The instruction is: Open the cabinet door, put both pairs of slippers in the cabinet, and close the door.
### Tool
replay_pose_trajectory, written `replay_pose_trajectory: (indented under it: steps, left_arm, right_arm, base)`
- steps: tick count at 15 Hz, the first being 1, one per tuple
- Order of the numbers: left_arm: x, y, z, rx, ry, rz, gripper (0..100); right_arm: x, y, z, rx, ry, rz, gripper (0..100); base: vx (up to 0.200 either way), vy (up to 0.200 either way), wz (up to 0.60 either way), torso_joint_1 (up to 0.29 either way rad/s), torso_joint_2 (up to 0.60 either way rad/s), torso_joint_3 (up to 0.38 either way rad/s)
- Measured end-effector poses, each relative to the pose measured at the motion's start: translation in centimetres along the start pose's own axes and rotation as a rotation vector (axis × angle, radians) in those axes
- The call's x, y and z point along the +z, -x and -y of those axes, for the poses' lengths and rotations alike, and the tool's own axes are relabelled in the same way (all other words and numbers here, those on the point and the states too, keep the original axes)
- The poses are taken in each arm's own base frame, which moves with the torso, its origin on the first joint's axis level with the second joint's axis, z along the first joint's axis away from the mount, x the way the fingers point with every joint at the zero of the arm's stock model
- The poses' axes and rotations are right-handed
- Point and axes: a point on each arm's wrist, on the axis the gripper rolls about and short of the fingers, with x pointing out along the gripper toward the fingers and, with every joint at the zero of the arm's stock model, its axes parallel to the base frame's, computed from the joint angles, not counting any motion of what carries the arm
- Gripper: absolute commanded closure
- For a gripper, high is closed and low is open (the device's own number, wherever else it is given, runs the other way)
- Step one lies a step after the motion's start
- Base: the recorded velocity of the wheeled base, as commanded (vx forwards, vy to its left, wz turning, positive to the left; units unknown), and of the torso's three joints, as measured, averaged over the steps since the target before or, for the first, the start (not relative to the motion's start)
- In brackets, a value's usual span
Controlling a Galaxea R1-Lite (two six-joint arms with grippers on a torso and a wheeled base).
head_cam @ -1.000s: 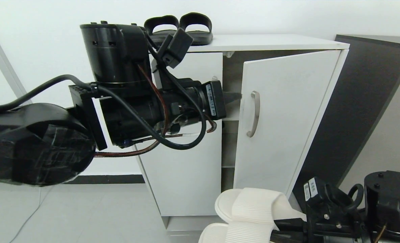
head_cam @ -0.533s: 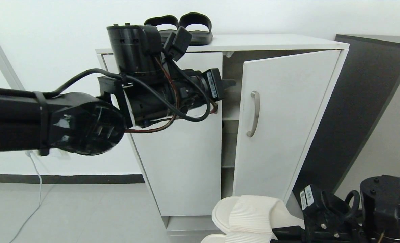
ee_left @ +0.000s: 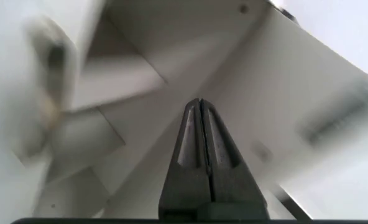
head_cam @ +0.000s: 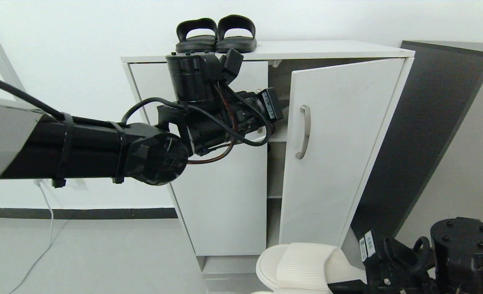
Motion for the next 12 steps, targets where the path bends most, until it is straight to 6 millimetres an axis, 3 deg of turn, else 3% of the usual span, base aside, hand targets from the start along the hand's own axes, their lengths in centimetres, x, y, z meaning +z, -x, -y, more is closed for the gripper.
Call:
replay_pose_trajectory:
  steps: [3,5,7,10,12]
  left_arm:
    - [-1.0,0.1,0.9,-0.033,-0.006,-0.004,100]
    - [-2.5,-0.1,3.8,-0.134,-0.024,0.004,100]
    - [-3.4,-0.4,5.9,-0.222,-0.039,0.042,100]
    - [-3.7,-0.5,5.3,-0.205,-0.036,0.043,100]
    - [-3.0,-0.1,3.7,-0.158,-0.039,0.055,100]
  right_arm:
    - [-0.3,0.0,-0.4,0.017,0.008,-0.010,100]
    - [-0.5,0.0,-0.7,0.028,0.028,-0.017,100]
    - [-0.5,0.1,-0.8,0.029,0.029,-0.019,100]
    - [-0.5,0.1,-0.8,0.031,0.031,-0.017,100]
    - [-0.4,0.0,-0.7,0.028,0.034,-0.010,100]
  base:
    - [-0.200,0.000,0.00,0.004,0.00,0.002]
    - [-0.200,0.000,0.00,-0.002,0.00,0.002]
    - [0.000,0.000,0.00,0.000,0.00,0.000]
    - [0.000,0.000,0.00,0.000,0.00,0.000]
    - [0.000,0.000,0.00,0.000,0.00,0.000]
